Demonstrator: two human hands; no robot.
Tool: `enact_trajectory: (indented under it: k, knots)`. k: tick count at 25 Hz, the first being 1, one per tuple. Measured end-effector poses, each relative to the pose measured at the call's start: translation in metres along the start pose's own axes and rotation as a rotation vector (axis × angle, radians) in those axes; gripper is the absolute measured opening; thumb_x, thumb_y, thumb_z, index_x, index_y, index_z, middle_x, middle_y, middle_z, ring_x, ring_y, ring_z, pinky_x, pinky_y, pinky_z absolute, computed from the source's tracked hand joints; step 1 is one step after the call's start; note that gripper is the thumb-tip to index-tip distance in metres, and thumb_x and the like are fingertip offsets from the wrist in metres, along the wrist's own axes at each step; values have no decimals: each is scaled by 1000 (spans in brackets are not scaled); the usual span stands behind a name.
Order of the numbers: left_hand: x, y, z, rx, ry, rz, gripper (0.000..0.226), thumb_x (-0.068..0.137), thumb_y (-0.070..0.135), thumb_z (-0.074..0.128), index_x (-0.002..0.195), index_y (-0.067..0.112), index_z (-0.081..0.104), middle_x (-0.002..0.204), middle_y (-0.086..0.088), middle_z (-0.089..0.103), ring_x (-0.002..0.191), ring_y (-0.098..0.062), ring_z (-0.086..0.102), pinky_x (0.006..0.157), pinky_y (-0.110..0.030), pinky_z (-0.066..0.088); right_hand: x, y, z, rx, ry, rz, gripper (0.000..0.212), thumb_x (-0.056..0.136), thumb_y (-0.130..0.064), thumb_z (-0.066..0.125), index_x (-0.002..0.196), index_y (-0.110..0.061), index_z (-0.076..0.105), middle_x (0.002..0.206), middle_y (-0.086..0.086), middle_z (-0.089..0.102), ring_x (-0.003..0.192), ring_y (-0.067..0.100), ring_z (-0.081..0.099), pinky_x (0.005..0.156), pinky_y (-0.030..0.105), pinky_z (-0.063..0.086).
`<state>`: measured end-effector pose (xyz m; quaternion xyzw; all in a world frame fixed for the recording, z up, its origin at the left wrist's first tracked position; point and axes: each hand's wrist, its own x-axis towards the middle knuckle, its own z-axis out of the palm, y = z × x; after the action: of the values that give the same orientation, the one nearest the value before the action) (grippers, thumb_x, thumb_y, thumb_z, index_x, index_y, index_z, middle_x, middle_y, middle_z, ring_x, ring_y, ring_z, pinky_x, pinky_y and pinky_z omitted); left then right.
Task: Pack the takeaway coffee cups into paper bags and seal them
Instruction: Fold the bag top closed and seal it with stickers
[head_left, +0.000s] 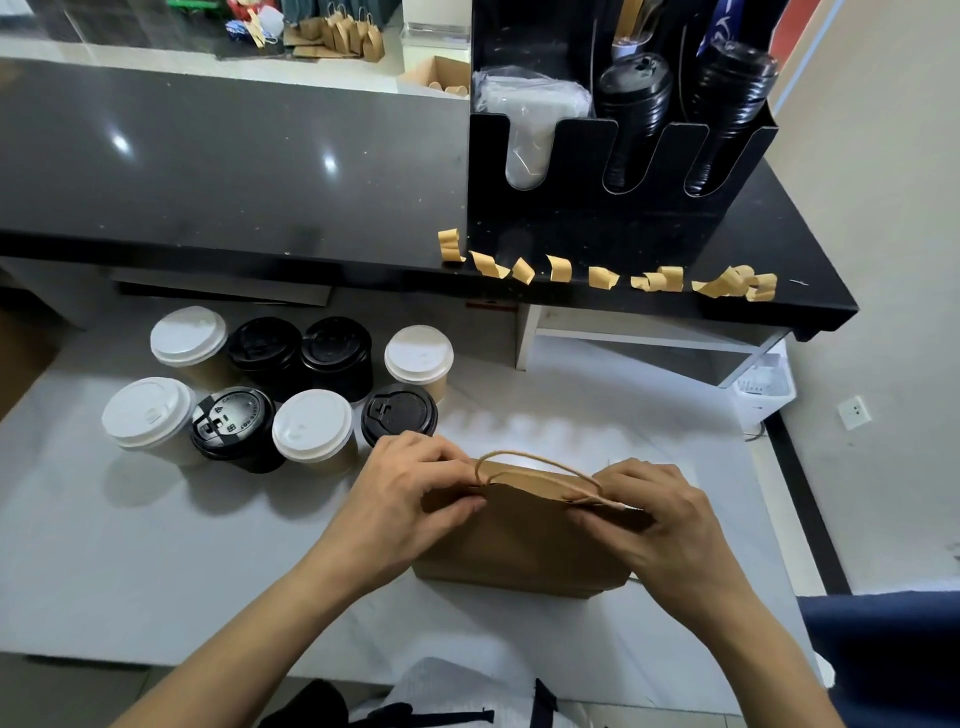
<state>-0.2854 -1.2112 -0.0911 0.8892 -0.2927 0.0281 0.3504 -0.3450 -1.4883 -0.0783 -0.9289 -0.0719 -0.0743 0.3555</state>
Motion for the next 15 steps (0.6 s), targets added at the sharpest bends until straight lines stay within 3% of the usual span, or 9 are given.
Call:
enact_trajectory:
  k: [3,8,15]
  knots:
    - [0,3,1,-44,5,-13,13,90,45,65,98,37,70,102,24,63,94,2,51,86,-33,40,0,0,1,18,-2,1,29,80,-23,87,86,-43,67,94,-25,66,88,9,58,78,26,42]
    - [0,-7,-14,-281,-46,-146,18,86,26,80,103,33,76,109,22,71,112,-6,63,99,-30,45,6,-1,-5,86,-31,49,16,80,-28,84,89,-40,78,97,-23,69,94,12,63,81,30,44]
    - [-15,-16,-26,-277,12,-184,19,85,29,78,102,36,78,107,23,73,113,-8,64,97,-29,49,11,-6,-15,163,-142,97,24,80,-21,85,90,-42,78,98,-16,72,95,15,67,83,39,50]
